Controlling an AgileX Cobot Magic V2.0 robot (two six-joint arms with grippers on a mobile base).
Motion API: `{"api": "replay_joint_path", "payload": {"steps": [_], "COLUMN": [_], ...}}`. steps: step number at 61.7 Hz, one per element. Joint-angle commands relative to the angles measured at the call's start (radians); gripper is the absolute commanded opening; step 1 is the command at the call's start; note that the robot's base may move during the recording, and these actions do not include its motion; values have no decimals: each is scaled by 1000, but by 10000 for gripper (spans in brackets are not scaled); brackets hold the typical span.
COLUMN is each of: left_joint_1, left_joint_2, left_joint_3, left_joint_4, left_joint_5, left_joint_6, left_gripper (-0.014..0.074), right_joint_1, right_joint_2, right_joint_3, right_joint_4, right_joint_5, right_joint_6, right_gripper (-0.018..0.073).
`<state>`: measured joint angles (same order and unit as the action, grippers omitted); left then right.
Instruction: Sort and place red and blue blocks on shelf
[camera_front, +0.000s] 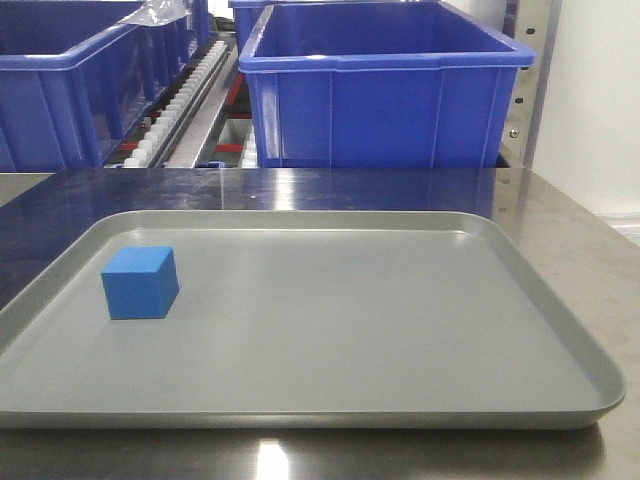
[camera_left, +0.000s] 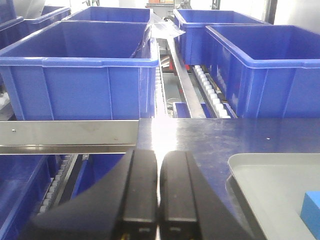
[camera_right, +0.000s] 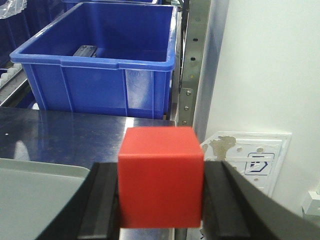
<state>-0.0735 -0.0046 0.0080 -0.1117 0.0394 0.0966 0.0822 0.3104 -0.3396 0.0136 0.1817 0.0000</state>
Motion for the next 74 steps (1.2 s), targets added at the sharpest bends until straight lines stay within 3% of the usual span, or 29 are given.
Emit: {"api": "replay_joint_path", "payload": {"steps": [1,35,48,59,74], "left_joint_1": [1,1,1,1,1], "left_joint_2": [-17,-17,1,75,292], "left_joint_3": [26,26,15,-83,-275], "left_joint_4": [-2,-7,-7,-7,-7], "left_joint_5": [-82,-82,-31,44,44], "left_joint_6": [-7,-7,-7,-7,-7], "left_gripper": [122,122,122,122,122], "right_joint_1": [-6,-6,-6,-6,-6], "right_joint_2": [3,3,3,3,3], "right_joint_3": [-28,-28,-28,-28,-28], "right_joint_4": [-6,-6,-6,-6,-6], "right_joint_5": [-87,-87,-87,-87,-87], "right_joint_6": [-11,-11,-11,-11,-11], "right_gripper": [121,121,121,121,121]}}
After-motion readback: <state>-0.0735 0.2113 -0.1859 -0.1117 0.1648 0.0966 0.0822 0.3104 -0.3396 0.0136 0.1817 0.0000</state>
